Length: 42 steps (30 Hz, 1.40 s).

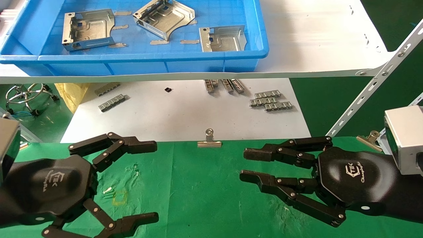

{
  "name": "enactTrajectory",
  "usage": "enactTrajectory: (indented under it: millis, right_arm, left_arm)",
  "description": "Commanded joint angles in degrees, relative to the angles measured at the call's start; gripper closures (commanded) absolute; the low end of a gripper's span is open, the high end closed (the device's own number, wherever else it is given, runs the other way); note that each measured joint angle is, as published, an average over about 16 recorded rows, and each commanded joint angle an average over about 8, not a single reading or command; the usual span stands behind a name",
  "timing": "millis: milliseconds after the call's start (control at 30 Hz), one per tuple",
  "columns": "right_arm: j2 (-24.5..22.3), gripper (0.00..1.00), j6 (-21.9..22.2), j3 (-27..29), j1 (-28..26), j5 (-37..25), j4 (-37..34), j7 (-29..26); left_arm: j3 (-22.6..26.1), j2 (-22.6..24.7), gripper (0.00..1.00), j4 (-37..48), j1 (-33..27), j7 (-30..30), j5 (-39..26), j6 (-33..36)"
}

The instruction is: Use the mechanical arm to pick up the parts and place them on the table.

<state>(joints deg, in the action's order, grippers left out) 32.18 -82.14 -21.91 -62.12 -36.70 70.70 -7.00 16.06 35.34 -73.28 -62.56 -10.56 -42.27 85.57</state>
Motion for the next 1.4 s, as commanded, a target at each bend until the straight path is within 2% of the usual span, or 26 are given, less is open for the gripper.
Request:
enactTrajectory:
  millis: [33,167,333,467,667,833,1033,1067,1100,1300,1333,1367,1400]
  right_arm:
    - [0.0,1.00,0.0,0.0,0.0,0.0,0.0,0.0]
    - [0.0,1.00,0.0,0.0,0.0,0.0,0.0,0.0]
    - [0.0,1.00,0.0,0.0,0.0,0.0,0.0,0.0]
    - [0.0,1.00,0.0,0.0,0.0,0.0,0.0,0.0]
    - [0.0,1.00,0.0,0.0,0.0,0.0,0.0,0.0]
    - [0.0,1.00,0.0,0.0,0.0,0.0,0.0,0.0]
    - [0.0,1.00,0.0,0.0,0.0,0.0,0.0,0.0]
    - [0.0,0.96,0.0,0.0,0.0,0.0,0.0,0.0]
    - [0.0,0.84,0.0,0.0,0.0,0.0,0.0,0.0]
    - [0.0,0.09,0.0,0.0,0.0,0.0,0.0,0.0]
    - [0.0,0.00,0.0,0.0,0.0,0.0,0.0,0.0]
    - [0.0,0.00,0.0,0.0,0.0,0.0,0.0,0.0]
    - [0.0,0.00,0.0,0.0,0.0,0.0,0.0,0.0]
  left_arm:
    - [-0.1,-0.1,0.00,-0.1,0.4,0.0,0.2,0.0]
    - [0.2,0.9,0.00,0.6,-3.1,0.0,-1.3,-0.4]
    - [2.4,5.2,0.00,7.0,-14.5,-0.3,-6.7,-0.9]
    - [5.4,11.1,0.00,18.5,-26.2,1.8,-13.9,-2.5]
    - [8.9,20.9,0.00,38.9,-39.3,7.0,-24.3,-12.4]
    - [10.9,27.7,0.00,51.0,-46.1,9.4,-29.0,-19.8]
    - [12.4,33.1,0.00,61.0,-51.4,11.3,-32.1,-25.8]
    - [12.6,33.9,0.01,62.3,-52.0,11.3,-32.4,-26.7]
    - [12.7,34.6,0.08,63.7,-52.5,11.3,-32.7,-27.7]
    - [14.4,38.4,0.83,69.9,-55.1,9.7,-35.2,-33.2]
    - [14.7,38.8,0.94,70.6,-55.4,9.4,-35.7,-34.0]
    - [14.9,39.2,1.00,71.2,-55.7,9.1,-36.1,-34.7]
    - [15.2,39.5,1.00,71.7,-55.9,8.8,-36.5,-35.3]
